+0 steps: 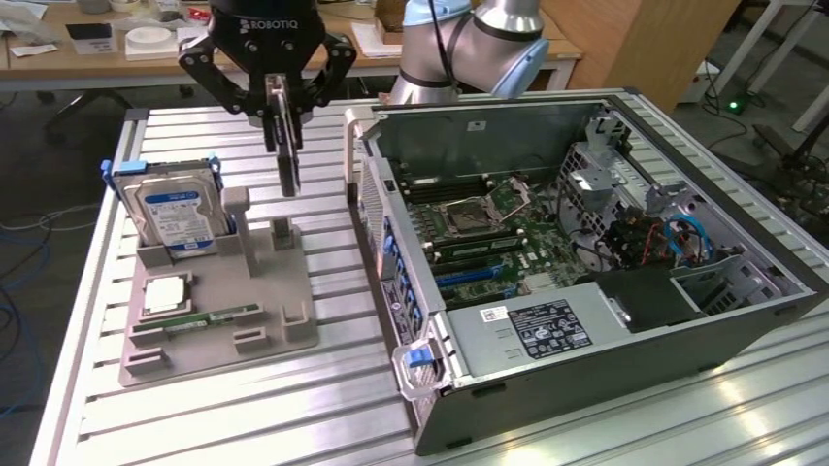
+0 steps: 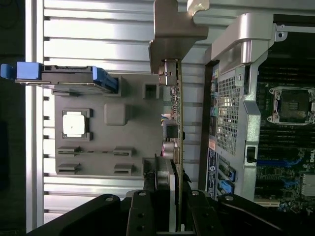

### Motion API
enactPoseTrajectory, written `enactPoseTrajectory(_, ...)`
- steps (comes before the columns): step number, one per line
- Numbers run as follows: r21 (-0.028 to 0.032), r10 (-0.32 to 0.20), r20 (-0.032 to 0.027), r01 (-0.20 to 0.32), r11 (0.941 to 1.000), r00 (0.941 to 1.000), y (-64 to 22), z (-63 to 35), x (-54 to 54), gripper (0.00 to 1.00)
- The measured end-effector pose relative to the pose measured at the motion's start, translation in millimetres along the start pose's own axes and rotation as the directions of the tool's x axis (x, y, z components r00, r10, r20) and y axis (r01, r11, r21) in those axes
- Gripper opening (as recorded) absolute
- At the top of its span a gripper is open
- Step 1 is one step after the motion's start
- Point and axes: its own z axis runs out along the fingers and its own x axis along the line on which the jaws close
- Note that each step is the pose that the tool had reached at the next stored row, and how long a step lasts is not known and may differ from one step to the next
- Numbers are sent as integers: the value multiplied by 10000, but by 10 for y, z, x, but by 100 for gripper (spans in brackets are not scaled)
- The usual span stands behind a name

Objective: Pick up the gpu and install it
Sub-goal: 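Pick up the gpu and move the gpu toward the slot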

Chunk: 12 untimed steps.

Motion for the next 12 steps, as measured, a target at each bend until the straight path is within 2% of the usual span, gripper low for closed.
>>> enactPoseTrajectory(12, 0, 0, 0, 0, 10000, 10000, -3, 1, -161, 29)
